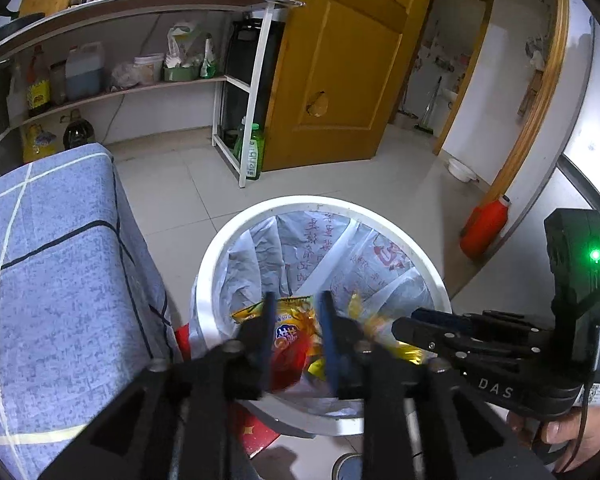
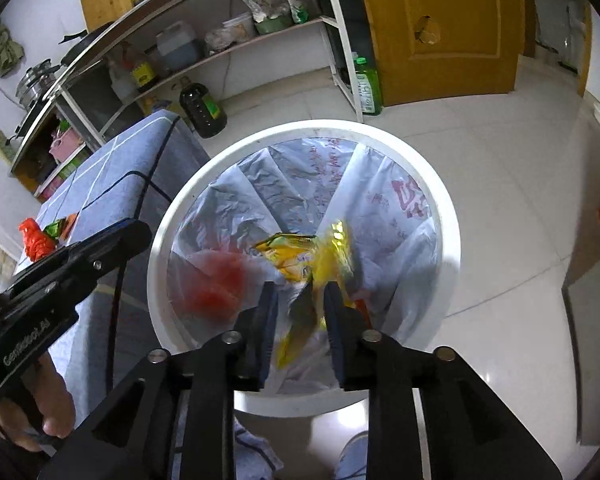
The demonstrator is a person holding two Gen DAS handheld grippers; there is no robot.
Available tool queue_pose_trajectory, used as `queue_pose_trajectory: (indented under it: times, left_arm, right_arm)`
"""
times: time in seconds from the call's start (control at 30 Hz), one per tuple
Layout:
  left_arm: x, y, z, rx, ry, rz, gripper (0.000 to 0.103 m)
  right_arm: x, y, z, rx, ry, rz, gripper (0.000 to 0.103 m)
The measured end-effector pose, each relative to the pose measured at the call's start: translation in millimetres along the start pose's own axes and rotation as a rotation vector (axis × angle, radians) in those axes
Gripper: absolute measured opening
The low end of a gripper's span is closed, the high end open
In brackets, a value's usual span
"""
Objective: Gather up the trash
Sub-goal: 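Carry both items over the bin and open both grippers to drop them, then move the left gripper to the white paper cup while the right moves to the red plastic bag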
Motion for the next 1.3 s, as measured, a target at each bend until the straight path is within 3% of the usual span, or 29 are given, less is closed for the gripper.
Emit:
queue_pose_trajectory:
  times: [0.07,0.43,0.7,0.87,1.3]
  left_arm:
    - [1.7,0.3,0.5,0.000,0.004,-0.003,0.031]
    - [23.3,29.0,6.0,-0.063,0.040,0.011,0.032]
    - [71.1,62.2,2.2,-0.108,0.090,0.068,0.032]
    - [107.4,84.6,-2.2,-0.144,0.122,0.124,0.044]
    - [192.0,125.1,-28.4,-0.174,0.191,0.250,0.047]
  right_arm:
    - [1.1,1.9,1.6,-0.010,0.002,0.006,0.042]
    - [33.5,15.8,15.9,-0.075,0.057,0.060,0.042]
    - [79.8,16.3,22.9,-0.100,0.140,0.138,0.042]
    - [114.6,10.2,22.2,-0.096,0.193,0.193,0.042]
    - [216.8,-12.7,17.2,-0.068,0.359,0.342,0.042]
Point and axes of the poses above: each gripper's, at about its wrist camera, not at the fingertips, and y roughly against the way its jaws point, x to its left, z to its top, the point moved 10 cm from there along -y, roughly the way its jaws point, and after that the axes turned 13 degrees about z, right-handed, at the moved point
